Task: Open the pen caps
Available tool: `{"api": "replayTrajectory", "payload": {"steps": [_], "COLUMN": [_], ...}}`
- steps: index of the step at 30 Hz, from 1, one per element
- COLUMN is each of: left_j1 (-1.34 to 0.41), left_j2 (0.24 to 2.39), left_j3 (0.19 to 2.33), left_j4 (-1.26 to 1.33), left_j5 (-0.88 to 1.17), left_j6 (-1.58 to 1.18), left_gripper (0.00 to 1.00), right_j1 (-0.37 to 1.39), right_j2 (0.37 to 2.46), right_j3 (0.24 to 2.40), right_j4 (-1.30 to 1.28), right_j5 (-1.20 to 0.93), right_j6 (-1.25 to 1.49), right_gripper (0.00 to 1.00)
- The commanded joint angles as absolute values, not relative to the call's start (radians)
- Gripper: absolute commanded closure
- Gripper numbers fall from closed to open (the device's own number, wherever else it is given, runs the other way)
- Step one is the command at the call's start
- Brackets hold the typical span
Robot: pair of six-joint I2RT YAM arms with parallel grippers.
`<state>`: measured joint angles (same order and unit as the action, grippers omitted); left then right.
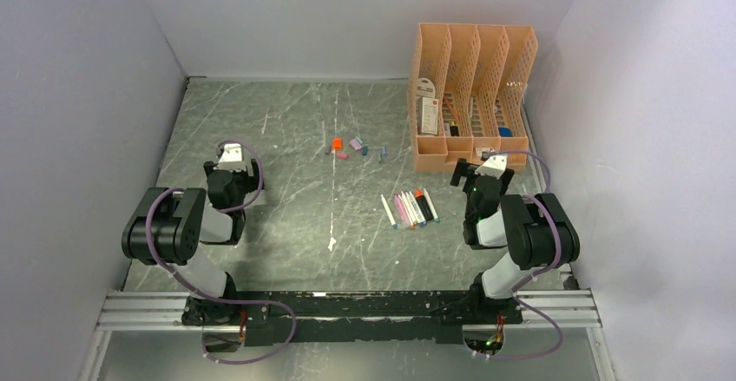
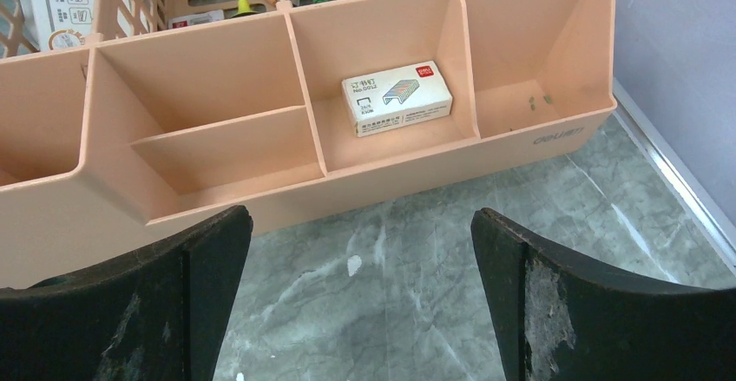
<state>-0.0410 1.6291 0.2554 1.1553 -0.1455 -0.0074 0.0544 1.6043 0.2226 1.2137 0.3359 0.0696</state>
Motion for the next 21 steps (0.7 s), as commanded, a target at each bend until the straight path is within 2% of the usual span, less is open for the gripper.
{"api": "replayTrajectory", "payload": {"steps": [1, 21], "left_j1": [-0.040, -0.032], "left_j2": [1.632, 1.632], "left_j3": [0.278, 0.281], "left_j4": [1.192, 1.185], "left_j5": [-0.138, -0.124], "left_j6": [-0.002, -0.003], "left_gripper": [0.01, 0.01], "right_j1": [0.058, 0.058], "right_j2": [1.613, 1.613], "right_j3": [0.232, 0.234], "right_j4": [1.242, 1.237], "right_j5": [0.342, 0.316], "right_j6": [0.055, 0.046], "right_gripper": [0.00, 0.00]}}
